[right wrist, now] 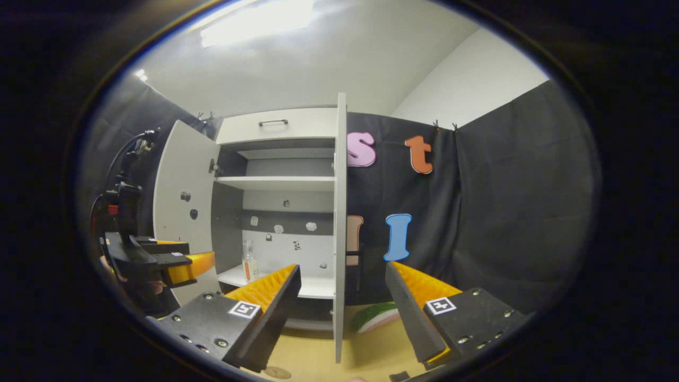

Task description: Grasp the bottle in the cabinet with the left hand and place it on the coaster, then close the right door with the right hand and the left door with the left hand.

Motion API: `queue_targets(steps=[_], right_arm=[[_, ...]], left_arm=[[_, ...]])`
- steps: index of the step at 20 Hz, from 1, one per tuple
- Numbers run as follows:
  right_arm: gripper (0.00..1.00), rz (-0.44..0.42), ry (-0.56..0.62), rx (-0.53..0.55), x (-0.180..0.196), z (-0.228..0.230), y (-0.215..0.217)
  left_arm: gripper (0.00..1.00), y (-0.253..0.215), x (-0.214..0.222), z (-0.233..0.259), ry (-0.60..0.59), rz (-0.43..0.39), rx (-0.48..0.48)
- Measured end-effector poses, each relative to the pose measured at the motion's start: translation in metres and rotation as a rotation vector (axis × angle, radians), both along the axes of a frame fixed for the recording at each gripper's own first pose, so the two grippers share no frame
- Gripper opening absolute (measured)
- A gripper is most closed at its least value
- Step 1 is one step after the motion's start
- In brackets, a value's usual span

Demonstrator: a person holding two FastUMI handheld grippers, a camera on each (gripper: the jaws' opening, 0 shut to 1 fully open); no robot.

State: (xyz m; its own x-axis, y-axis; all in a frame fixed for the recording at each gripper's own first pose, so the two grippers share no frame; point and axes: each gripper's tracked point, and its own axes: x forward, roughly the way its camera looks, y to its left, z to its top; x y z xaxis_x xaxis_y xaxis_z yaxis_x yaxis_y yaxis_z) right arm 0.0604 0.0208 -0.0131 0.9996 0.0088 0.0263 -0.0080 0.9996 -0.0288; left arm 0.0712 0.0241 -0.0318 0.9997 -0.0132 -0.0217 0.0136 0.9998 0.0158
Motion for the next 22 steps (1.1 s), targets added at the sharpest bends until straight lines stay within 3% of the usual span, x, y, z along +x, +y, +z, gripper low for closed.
queue_targets(steps=[7,12,16,19,20,22], right_arm=[[0.98,0.076,-0.013,0.031,0.016,-0.005,0.036],[0.98,0.069,-0.01,0.027,0.026,-0.01,0.049],[0.98,0.08,-0.009,0.023,0.028,-0.017,0.063],[0.98,0.11,-0.002,0.081,0.026,-0.024,0.074],[0.94,0.107,0.003,0.095,0.028,-0.025,0.073],[0.98,0.099,0.016,0.096,0.028,-0.031,0.07]], left_arm=[[0.97,0.036,0.054,-0.035,-0.006,0.03,-0.005],[0.97,0.058,0.128,-0.077,0.027,0.014,-0.041],[0.98,0.083,0.19,-0.104,0.066,0.057,-0.049],[0.99,0.09,0.232,-0.114,0.071,0.056,-0.061],[0.99,0.094,0.246,-0.114,0.068,0.062,-0.054],[0.99,0.101,0.267,-0.119,0.075,0.076,-0.048]])
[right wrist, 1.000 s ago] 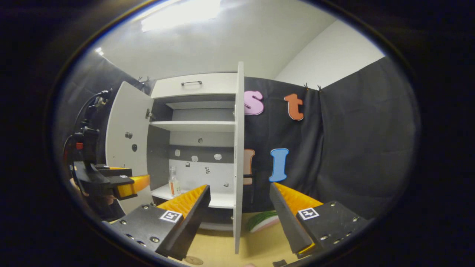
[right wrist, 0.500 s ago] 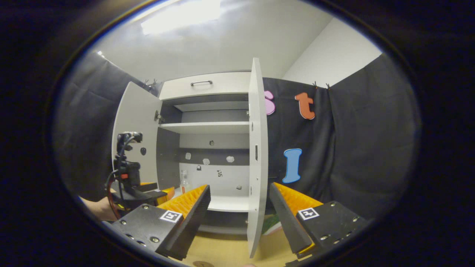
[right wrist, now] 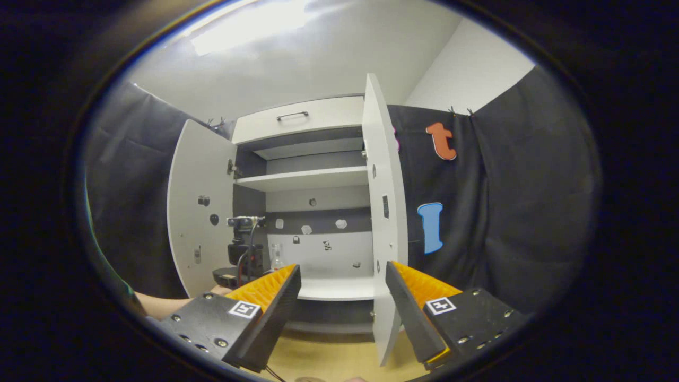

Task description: Grasp the bottle in the cabinet with the left hand and place it on the coaster, then close the right door with the right hand and the left door with the left hand.

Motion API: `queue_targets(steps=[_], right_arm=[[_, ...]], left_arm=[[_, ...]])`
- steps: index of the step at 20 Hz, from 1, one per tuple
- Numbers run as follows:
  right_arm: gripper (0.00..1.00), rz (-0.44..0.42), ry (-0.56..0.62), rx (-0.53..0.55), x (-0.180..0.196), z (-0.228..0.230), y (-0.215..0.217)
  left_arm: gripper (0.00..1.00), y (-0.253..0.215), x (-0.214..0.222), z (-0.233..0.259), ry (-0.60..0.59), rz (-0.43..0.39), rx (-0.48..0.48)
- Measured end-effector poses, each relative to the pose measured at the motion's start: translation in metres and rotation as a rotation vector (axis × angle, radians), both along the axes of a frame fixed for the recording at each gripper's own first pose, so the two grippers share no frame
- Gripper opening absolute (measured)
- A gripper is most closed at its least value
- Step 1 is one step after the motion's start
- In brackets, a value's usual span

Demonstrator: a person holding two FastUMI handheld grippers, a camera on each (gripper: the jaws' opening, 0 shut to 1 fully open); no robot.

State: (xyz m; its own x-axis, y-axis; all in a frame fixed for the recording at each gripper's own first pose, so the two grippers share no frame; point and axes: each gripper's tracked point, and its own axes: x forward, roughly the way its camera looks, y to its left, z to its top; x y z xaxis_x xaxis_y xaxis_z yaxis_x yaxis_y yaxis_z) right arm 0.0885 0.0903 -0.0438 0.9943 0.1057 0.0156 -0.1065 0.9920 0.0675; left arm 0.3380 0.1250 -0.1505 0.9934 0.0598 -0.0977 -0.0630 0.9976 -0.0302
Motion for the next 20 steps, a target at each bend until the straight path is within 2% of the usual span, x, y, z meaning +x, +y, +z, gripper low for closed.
queue_targets(steps=[5,9,10,11,12,13,17,20], right_arm=[[0.98,-0.042,0.023,-0.009,0.001,-0.009,-0.019],[0.98,-0.077,0.046,0.038,-0.009,-0.016,-0.04],[0.98,-0.097,0.055,0.051,-0.012,-0.018,-0.047],[0.98,-0.118,0.068,0.074,-0.017,-0.021,-0.054],[0.94,-0.127,0.078,0.1,-0.023,-0.021,-0.059],[0.99,-0.131,0.081,0.122,-0.029,-0.021,-0.065],[0.99,-0.155,0.072,0.185,-0.052,-0.016,-0.097],[0.98,-0.183,0.057,0.145,-0.072,-0.014,-0.12]], left_arm=[[0.99,0.011,0.039,-0.016,0.041,0.007,0.007],[0.99,0.009,0.057,-0.01,0.001,0.002,0.017],[0.92,0.003,0.06,-0.012,0.017,-0.021,0.013],[0.86,0.002,0.056,-0.011,0.022,-0.024,0.017],[0.8,0.005,0.053,-0.009,0.028,-0.011,0.027],[0.79,0.004,0.048,-0.007,0.03,-0.001,0.032],[0.8,-0.017,0.008,0.014,0.001,-0.023,0.018],[0.79,-0.038,-0.036,0.037,-0.052,-0.054,-0.01]])
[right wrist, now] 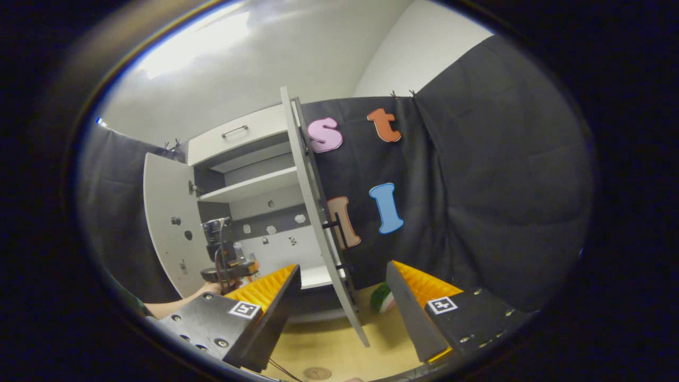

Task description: Grasp the bottle in the cabinet with the left hand and place it on the coaster, then close the right door with the right hand and the left door with the left hand.

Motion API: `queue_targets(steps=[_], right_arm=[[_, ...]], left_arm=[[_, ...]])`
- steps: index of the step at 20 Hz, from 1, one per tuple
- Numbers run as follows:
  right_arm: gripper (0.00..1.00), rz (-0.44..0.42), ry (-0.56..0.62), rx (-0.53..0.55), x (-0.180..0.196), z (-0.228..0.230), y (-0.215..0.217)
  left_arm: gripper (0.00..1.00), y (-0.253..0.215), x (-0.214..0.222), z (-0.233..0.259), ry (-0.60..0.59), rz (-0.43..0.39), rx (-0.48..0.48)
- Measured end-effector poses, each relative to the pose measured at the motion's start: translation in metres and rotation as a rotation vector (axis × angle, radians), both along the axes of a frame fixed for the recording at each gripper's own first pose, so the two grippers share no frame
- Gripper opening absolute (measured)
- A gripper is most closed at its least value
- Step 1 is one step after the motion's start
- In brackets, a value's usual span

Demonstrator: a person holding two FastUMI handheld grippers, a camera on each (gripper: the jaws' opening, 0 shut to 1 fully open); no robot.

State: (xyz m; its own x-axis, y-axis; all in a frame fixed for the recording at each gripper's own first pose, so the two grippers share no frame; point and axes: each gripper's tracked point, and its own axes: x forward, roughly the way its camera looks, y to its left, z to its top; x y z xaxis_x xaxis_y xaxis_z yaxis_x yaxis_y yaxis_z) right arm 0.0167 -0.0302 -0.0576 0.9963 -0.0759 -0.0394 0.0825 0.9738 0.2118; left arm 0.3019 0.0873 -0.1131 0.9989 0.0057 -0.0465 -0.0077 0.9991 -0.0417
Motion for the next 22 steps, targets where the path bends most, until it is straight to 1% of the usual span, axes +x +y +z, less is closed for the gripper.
queue_targets(steps=[3,5,8,10,13,16,18,19,22], right_arm=[[0.98,0.005,-0.013,-0.081,-0.02,0.006,-0.008],[0.98,0.018,-0.019,-0.109,-0.031,0.012,-0.006],[0.98,0.042,-0.059,-0.113,-0.048,0.026,0.004],[0.98,0.051,-0.084,-0.108,-0.057,0.03,0.009],[0.98,0.073,-0.094,-0.118,-0.072,0.025,0.02],[0.98,0.081,-0.089,-0.165,-0.083,0.015,0.027],[0.98,0.086,-0.094,-0.185,-0.089,0.01,0.032],[0.98,0.092,-0.092,-0.186,-0.091,0.006,0.035],[0.98,0.104,-0.087,-0.172,-0.096,-0.006,0.042]], left_arm=[[0.79,-0.02,-0.051,0.009,-0.003,-0.03,-0.04],[0.79,-0.028,-0.081,0.011,-0.006,-0.041,-0.053],[0.79,-0.033,-0.124,0.008,-0.013,-0.032,-0.043],[0.79,-0.037,-0.147,0.011,-0.048,-0.036,-0.051],[0.79,-0.037,-0.176,-0.009,-0.023,-0.032,-0.022],[0.79,-0.046,-0.196,-0.028,-0.029,-0.051,-0.013],[0.8,-0.047,-0.206,-0.04,-0.074,-0.041,0.004],[0.8,-0.053,-0.209,-0.054,-0.075,-0.049,0.015],[0.8,-0.064,-0.221,-0.115,0.014,-0.069,0.036]])
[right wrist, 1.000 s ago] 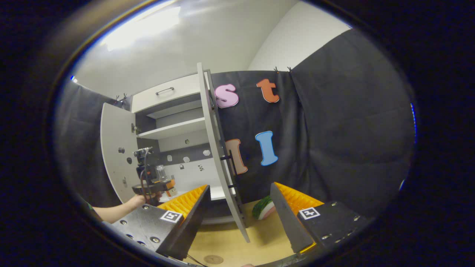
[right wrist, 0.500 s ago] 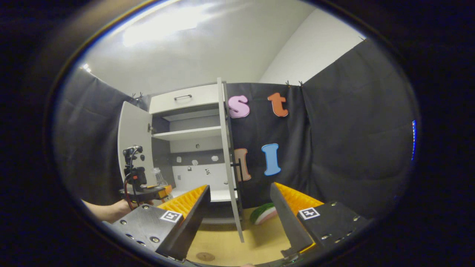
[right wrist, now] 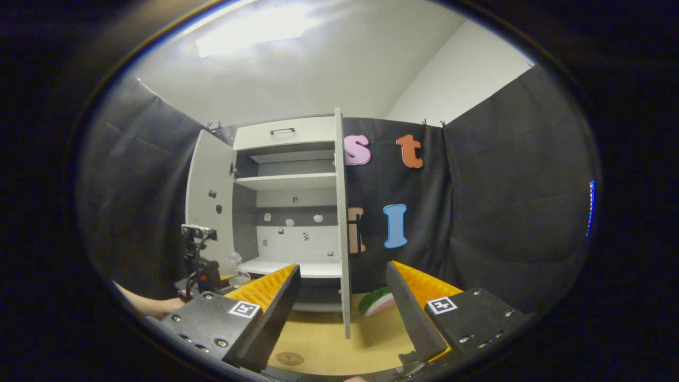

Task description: Grasp the bottle in the cabinet with the left hand and place it on the coaster, then close the right door with the right hand and the left door with the left hand.

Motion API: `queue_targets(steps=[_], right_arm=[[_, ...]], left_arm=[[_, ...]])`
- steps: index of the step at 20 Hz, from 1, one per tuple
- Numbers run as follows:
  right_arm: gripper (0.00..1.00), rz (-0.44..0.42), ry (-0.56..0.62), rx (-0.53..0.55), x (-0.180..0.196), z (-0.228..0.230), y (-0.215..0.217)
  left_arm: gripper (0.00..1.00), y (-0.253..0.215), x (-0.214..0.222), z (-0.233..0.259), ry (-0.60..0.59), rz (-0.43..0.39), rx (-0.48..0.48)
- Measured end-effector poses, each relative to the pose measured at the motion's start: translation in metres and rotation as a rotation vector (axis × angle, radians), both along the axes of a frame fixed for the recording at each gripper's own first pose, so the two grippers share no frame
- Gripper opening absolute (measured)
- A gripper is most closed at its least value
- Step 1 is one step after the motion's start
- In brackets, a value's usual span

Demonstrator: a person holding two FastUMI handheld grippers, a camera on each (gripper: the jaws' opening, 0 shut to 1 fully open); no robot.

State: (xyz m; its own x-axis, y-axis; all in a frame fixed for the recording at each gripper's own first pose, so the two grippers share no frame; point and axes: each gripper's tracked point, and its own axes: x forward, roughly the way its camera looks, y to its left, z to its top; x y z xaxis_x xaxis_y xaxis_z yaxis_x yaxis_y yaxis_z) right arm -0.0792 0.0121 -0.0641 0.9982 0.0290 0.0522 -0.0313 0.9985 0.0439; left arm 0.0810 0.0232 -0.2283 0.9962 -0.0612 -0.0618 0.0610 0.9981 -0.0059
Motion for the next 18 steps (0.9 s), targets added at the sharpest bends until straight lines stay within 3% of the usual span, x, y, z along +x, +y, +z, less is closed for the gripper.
queue_targets(steps=[6,11,18], right_arm=[[0.98,0.037,0.035,0.019,0.01,-0.033,0.015],[0.98,0.036,0.06,-0.009,0.031,-0.064,0.014],[0.98,0.053,0.147,-0.003,0.061,-0.109,0.019]], left_arm=[[0.8,-0.035,-0.015,-0.103,0.039,-0.126,0.021],[0.8,-0.06,-0.029,-0.177,0.094,-0.206,-0.024],[0.81,-0.083,-0.039,-0.226,0.102,-0.276,-0.004]])
